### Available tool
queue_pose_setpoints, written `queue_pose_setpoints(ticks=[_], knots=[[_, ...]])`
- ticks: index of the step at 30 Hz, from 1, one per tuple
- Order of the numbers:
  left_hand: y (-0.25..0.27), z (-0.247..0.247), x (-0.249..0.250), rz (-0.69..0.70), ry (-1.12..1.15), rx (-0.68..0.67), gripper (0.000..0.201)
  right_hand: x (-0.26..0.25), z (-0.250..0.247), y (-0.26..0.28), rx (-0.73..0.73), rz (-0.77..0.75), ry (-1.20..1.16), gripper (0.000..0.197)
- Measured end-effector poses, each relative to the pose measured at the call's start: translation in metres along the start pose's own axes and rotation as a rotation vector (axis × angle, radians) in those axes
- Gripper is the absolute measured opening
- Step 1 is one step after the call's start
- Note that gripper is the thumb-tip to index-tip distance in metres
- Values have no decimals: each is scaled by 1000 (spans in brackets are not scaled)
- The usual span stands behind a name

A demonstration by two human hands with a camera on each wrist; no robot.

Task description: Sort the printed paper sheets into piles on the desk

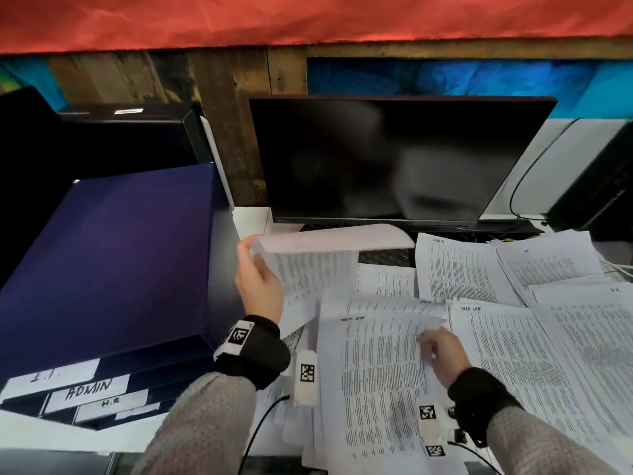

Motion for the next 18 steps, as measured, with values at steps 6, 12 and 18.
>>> queue_pose_setpoints(ticks=[6,12,18], knots=[[39,37,-42,-239,-152,-436,43,-11,-7,-10,23,36,-182,24],[85,46,-93,-538,-5,-673,50,-7,8,0,-88,38,-53,8],[113,43,-84,-696,83,-760,32,18,17,-1,1,30,67,38]])
Point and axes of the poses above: each hand's wrist, its own y-axis away from the middle knuckle, its own z-axis out of the palm, x = y × z, the point moved 5 cm from there along -y, towards the middle knuckle, and after that the axes turned 1 degree about -y, right-handed, at the moved point
